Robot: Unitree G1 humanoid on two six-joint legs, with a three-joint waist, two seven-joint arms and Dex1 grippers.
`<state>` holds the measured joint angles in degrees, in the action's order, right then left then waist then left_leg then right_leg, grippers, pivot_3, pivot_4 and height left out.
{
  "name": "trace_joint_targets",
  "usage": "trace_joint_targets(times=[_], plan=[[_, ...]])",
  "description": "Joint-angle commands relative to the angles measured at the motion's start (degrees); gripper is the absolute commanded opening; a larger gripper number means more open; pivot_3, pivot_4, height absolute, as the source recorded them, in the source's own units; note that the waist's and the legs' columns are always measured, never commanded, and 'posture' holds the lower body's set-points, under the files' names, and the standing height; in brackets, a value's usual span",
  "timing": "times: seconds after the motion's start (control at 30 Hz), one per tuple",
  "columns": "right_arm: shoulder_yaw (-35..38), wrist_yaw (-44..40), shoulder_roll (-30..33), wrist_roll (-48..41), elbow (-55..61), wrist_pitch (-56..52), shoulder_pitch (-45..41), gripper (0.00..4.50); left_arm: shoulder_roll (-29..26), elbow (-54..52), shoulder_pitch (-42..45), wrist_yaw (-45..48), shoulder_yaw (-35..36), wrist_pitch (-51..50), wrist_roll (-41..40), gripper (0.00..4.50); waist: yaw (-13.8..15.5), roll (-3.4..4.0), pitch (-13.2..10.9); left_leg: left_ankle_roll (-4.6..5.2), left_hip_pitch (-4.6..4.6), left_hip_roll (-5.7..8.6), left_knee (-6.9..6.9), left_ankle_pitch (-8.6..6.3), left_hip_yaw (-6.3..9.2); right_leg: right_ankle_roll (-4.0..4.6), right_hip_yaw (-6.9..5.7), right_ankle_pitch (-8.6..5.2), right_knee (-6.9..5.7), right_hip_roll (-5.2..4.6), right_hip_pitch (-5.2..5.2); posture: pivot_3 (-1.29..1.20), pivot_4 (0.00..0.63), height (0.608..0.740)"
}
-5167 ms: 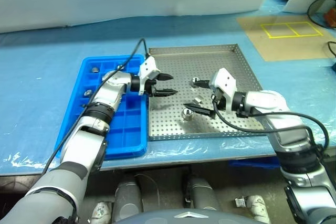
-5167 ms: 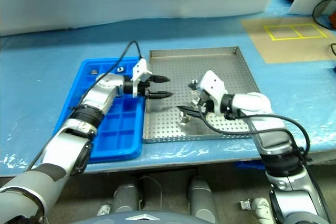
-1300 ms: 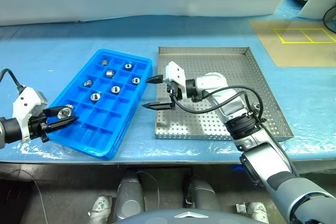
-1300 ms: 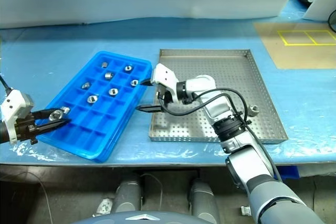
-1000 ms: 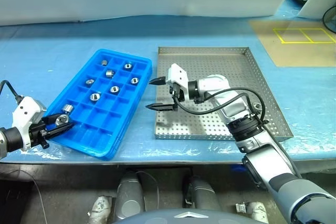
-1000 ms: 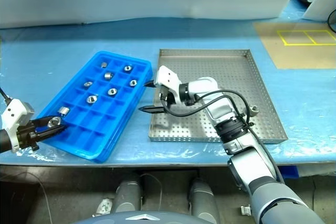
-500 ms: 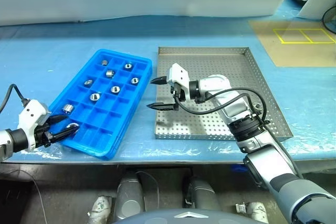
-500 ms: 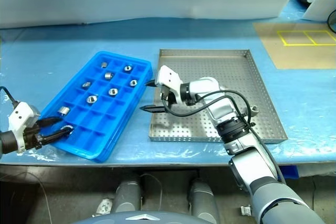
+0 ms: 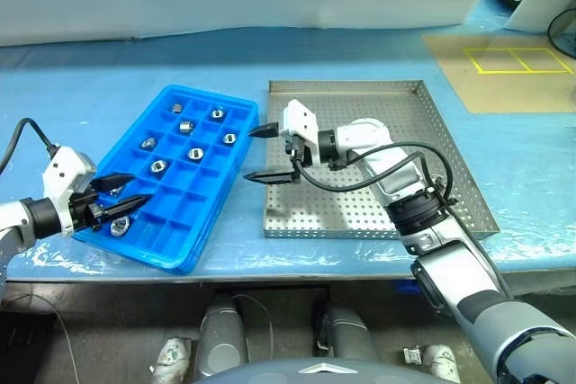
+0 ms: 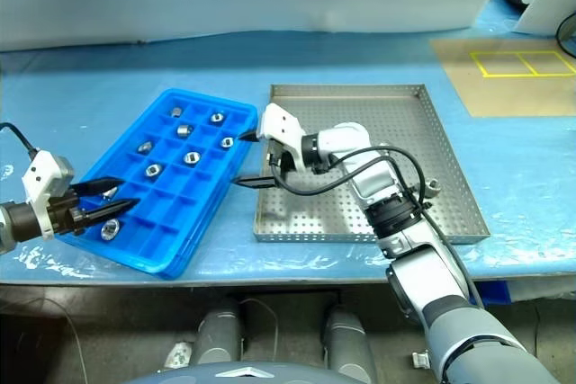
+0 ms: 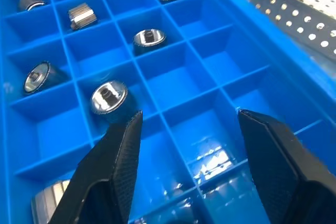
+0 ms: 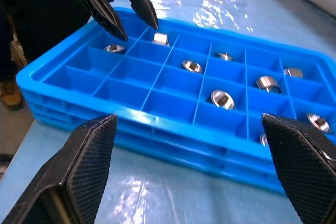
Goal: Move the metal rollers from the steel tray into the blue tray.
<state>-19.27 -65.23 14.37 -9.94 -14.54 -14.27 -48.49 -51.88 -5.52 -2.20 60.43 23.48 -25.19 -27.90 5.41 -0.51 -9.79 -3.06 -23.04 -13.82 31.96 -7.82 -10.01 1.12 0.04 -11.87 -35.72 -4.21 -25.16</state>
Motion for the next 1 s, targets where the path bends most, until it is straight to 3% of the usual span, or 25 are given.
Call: trace_joint_targets(times=[0.03,0.27,0.3,0.43,0.6,0.77,1.0], plan=[[-0.76,-1.18,-3.35,-0.53,-1.47,1.73,-3.38,4.50,-0.66,-2.63,-0.76,-0.52,3.37,-0.50,-1.43,3.05,0.05,0.00,0.00,0.00,-0.01,-0.01,0.00,0.00,0.00,0.00,-0.01,0.00,0.00,0.00,-0.01,0.12,0.150,0.740],[-4.02,-1.47,-13.71,3.20,-16.06,6.48,-9.06,4.50,1.33,-6.78,-3.46,-3.46,5.79,-1.30,-2.78,3.05,0.13,-0.02,0.01,0.00,-0.04,-0.01,0.00,0.00,0.05,0.04,-0.05,-0.02,-0.01,0.00,-0.01,0.17,0.150,0.740],[-4.49,-2.51,-14.32,3.45,-16.77,7.14,-9.24,4.34,1.74,-8.56,-4.39,-3.93,5.86,-1.55,-3.00,3.08,0.16,-0.03,0.01,0.00,-0.04,-0.02,-0.03,0.00,0.06,0.05,-0.07,-0.03,0.00,-0.01,0.00,0.18,0.150,0.740],[-4.23,-4.46,-14.70,3.63,-17.75,8.96,-9.99,3.30,3.20,-14.39,-6.96,-6.02,6.26,-2.89,-4.23,3.09,0.87,-0.13,-0.01,0.00,-0.19,-0.01,-0.02,0.00,0.10,0.06,-0.16,-0.04,0.09,-0.03,0.01,0.20,0.150,0.740],[-3.43,-5.07,-14.36,3.30,-16.57,9.12,-10.51,1.49,5.11,-20.00,-9.92,-8.14,6.21,-3.82,-5.17,3.09,0.87,-0.16,-0.01,-0.01,-0.12,-0.04,-0.02,0.00,0.16,0.06,-0.16,-0.04,-0.01,-0.01,0.00,0.21,0.150,0.740],[-1.94,-5.02,-12.18,3.02,-14.85,9.06,-10.48,1.49,4.74,-18.66,-9.71,-7.95,5.33,-3.24,-4.60,3.09,0.86,-0.15,-0.01,-0.03,-0.08,-0.04,-0.04,0.01,0.18,0.06,-0.16,-0.04,-0.06,0.00,0.01,0.19,0.150,0.740],[0.91,-5.69,-4.30,1.85,-8.02,6.33,-7.03,1.49,3.97,-17.22,-5.83,-7.01,2.17,-3.66,-5.02,3.09,1.55,-0.17,0.00,-0.04,-0.12,-0.02,0.02,0.02,0.18,0.06,-0.15,-0.04,-0.02,0.01,0.02,0.14,0.150,0.740]])
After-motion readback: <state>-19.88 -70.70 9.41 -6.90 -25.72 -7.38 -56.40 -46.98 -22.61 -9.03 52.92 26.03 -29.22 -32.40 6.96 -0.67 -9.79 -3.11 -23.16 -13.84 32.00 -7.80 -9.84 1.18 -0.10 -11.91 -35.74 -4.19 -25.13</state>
